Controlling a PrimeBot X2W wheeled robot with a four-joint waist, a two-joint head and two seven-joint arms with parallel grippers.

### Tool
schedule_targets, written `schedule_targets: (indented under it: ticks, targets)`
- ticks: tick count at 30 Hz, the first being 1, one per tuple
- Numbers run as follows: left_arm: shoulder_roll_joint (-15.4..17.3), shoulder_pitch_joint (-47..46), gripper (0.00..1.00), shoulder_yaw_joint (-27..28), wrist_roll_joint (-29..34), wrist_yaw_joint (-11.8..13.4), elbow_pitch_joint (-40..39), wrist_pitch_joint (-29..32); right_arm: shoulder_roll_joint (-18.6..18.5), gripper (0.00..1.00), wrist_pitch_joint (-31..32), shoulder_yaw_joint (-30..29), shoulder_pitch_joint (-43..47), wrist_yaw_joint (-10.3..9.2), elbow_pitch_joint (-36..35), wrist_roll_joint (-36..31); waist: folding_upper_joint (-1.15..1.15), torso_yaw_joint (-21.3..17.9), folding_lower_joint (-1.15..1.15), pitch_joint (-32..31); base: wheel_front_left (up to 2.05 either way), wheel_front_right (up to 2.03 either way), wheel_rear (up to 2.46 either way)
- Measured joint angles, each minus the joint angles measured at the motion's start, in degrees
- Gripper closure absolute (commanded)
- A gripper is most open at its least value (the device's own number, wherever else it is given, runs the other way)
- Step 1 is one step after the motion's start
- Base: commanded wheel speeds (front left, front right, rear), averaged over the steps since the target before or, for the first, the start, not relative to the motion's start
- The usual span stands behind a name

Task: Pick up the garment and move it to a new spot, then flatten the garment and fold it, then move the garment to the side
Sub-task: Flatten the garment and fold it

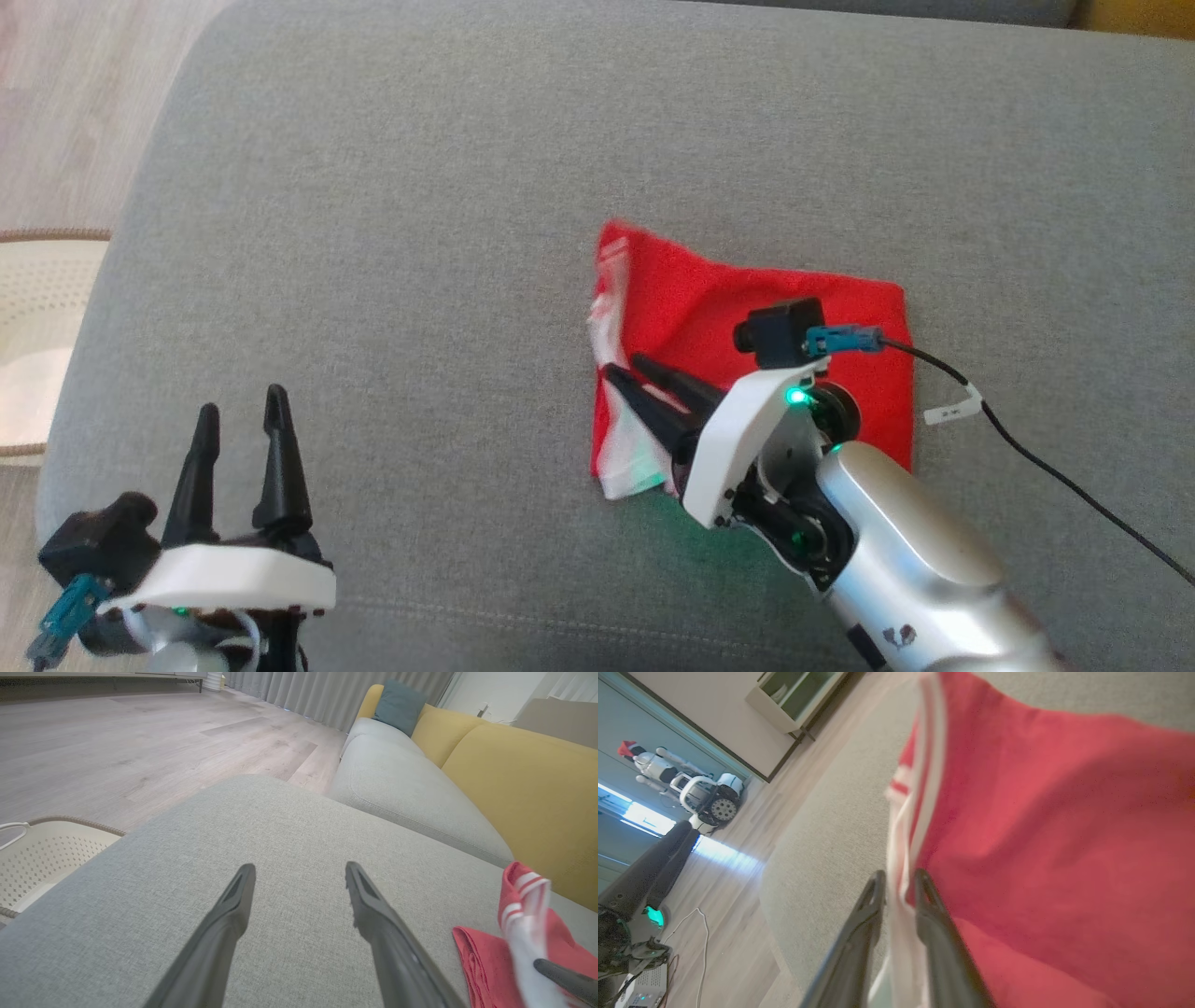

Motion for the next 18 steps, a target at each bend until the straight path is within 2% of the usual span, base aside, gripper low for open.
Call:
schedule_targets:
  ticks: [6,11,18]
  targets:
    - [0.03,0.07,0.0,0.0,0.0,0.01,0.04,0.0,0.03,0.0,-3.44,1.44,-1.77,0.0,0.13,2.1,0.0,-1.31,0.0,-0.69,0.0,0.0,0.0]
    - [0.1,0.14,0.0,-0.03,0.0,0.05,0.04,0.0,0.04,0.0,-7.8,-1.31,-1.85,0.0,-0.41,2.38,0.0,-2.76,0.0,-1.26,0.0,0.0,0.0]
    - [0.25,0.24,0.0,-0.52,0.48,0.08,-0.04,0.0,0.02,0.0,-15.44,-9.64,-1.77,0.0,-0.12,-6.59,0.0,-4.75,0.0,-1.89,0.0,0.0,0.0]
